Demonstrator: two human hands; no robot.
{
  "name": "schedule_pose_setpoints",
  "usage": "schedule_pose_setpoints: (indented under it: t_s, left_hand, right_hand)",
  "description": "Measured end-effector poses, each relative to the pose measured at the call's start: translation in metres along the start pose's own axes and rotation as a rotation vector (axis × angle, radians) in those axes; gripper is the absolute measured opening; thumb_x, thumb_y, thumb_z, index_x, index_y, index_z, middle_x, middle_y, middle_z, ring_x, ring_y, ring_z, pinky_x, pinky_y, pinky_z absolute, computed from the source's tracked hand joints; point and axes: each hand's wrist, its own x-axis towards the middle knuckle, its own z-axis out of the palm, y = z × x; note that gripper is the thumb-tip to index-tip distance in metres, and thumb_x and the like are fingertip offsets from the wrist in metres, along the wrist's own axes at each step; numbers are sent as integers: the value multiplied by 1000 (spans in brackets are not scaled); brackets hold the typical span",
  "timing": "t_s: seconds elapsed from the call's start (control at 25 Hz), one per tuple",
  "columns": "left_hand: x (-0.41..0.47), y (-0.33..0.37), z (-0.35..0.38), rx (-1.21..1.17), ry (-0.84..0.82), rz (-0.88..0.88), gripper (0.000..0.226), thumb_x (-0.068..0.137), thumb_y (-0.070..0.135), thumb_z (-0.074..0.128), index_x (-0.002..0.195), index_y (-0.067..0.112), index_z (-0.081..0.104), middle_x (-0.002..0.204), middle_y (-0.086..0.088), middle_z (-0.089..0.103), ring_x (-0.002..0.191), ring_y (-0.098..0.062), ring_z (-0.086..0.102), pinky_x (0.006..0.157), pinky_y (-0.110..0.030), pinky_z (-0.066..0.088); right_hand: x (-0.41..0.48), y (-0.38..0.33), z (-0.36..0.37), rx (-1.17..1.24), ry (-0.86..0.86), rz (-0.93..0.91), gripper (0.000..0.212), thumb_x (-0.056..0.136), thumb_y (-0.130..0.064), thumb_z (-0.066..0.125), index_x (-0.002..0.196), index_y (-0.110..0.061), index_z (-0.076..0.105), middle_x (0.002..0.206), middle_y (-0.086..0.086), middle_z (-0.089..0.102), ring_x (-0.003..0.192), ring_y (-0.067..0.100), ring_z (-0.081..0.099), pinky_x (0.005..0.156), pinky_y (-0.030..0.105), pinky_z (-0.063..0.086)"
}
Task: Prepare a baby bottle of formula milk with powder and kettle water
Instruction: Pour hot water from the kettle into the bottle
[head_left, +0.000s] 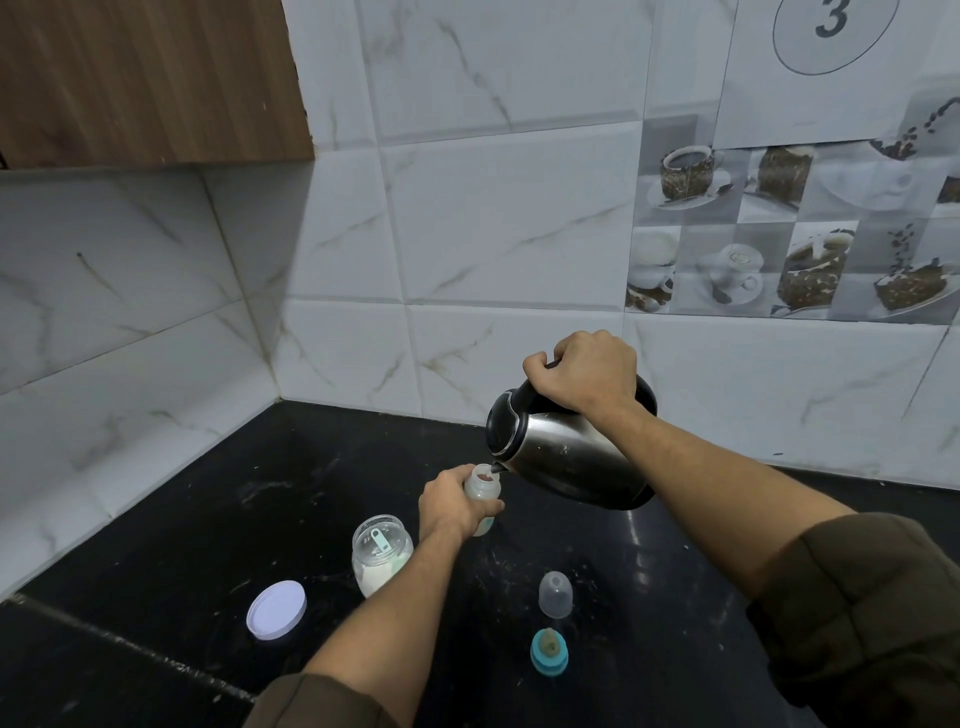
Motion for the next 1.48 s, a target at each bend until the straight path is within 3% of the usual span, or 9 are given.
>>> schedule_pose_setpoints:
  t_s: [0.28,1.08,1.24,1.48]
  left_hand:
    - [0,0,1,-13,3,9,53,76,30,92,124,28,72,114,4,74,101,-14,63,94,-35,52]
    - [2,-4,3,-12,13,11,56,74,31,93,126,29,72,114,5,75,104,-15,65,97,-36,54]
    - [4,-5,4,-14,14,17,55,75,31,93,125,28,72,113,5,74,103,-15,64,96,-36,54]
    - [4,-6,5,-26,11,7,58,73,33,94,127,29,72,112,5,75,104,-16,66,95,-35,54]
  right_hand:
    - [0,0,-2,-3,-6,0,50,74,-52,45,44,-12,49,41,-1,45,48,25,51,53,29,47]
    - [-1,-2,-4,-6,-3,-33,49,76,-50,47,43,-14,47,40,-3,39,43,21,43,52,27,46]
    - [0,-2,-4,-7,14,-42,49,75,-49,47,42,-14,43,39,-3,35,42,21,39,50,26,39]
    - [-1,2,-4,11,3,-12,50,76,-49,49,45,-10,53,39,-3,38,45,25,50,51,28,46]
